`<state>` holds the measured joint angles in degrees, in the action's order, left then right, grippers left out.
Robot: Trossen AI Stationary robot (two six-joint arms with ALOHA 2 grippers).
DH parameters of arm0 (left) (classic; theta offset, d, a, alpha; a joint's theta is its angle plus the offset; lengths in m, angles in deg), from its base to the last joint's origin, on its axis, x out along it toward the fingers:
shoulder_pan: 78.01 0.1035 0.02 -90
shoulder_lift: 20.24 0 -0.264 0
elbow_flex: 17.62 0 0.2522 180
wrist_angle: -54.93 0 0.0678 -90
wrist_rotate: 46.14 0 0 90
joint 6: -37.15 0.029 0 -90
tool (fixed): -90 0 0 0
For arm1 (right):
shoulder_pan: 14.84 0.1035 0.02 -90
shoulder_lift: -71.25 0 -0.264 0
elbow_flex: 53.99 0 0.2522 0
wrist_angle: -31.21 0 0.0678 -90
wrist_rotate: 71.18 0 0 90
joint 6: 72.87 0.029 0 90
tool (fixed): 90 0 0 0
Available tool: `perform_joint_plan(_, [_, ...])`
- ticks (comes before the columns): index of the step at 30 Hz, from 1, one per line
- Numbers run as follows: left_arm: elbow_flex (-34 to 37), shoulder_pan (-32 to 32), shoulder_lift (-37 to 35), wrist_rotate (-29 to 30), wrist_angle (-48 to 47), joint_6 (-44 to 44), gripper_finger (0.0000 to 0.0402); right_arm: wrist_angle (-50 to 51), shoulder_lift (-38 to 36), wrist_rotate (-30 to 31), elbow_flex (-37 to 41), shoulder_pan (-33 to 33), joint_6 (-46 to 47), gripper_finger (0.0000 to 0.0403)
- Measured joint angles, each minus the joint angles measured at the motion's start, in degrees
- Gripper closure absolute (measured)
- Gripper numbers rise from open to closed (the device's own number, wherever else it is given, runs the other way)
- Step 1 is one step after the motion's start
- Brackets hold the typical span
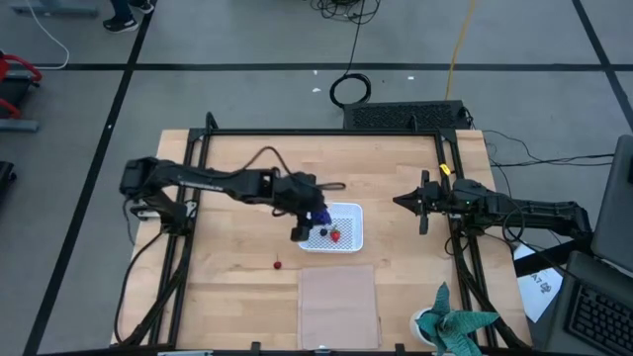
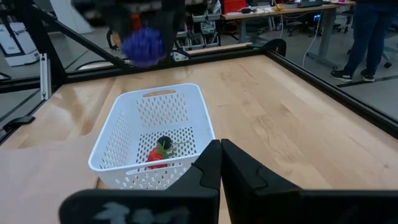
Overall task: Pick and placing Produce into tupperware
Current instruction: Put the purple grapes into the white bin
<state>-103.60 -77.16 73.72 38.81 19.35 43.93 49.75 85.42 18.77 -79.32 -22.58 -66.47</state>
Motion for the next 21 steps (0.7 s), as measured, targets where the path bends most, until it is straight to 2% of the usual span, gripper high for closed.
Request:
perform_joint_plan(8, [-4.25, -1.69, 7.6, 2.13, -3.48, -1.67, 0.0179, 0.31, -0.02, 0.0, 0.0, 0.0, 0.0, 0.0403])
perform_joint_plan(16, [-4.34, -1.89, 11.01, 1.43, -3.39, -2.33, 0.0179, 0.33, 0.0, 0.0, 0.0, 0.0, 0.0, 0.0403])
perform_joint_plan(21, [-4.34, -2.64, 12.22, 3.35, -3.45, -1.2, 0.0179, 0.31, -0.02, 0.0, 0.0, 0.0, 0.0, 0.0403])
